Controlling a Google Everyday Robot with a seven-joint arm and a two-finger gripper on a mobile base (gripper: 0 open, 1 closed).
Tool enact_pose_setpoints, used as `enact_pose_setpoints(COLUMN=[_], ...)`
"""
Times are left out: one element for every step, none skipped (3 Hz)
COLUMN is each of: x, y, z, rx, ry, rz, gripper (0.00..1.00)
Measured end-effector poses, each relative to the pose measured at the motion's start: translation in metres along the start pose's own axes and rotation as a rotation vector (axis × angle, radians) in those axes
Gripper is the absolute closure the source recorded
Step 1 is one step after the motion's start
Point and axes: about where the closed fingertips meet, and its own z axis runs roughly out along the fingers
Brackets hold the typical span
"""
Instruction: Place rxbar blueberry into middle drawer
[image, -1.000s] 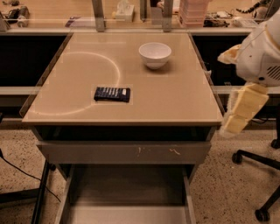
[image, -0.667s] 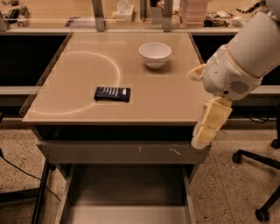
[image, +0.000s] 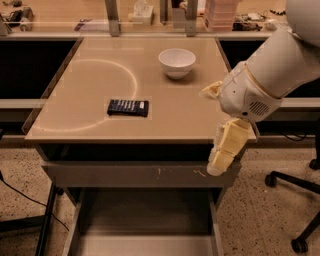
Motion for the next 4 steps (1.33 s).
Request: enact_pose_setpoints(x=[-0.036,-0.095,-0.148,-0.154], y=[-0.017,-0.047,-0.073,-0.071], z=[0.028,0.056,0.083,0.085], rx=[0.003,0.011,0.016,0.010], ry=[-0.054,-0.118,-0.156,-0.158], rz=[-0.093,-0.207,-0.290,-0.301], gripper=[0.00,0.00,0.00,0.00])
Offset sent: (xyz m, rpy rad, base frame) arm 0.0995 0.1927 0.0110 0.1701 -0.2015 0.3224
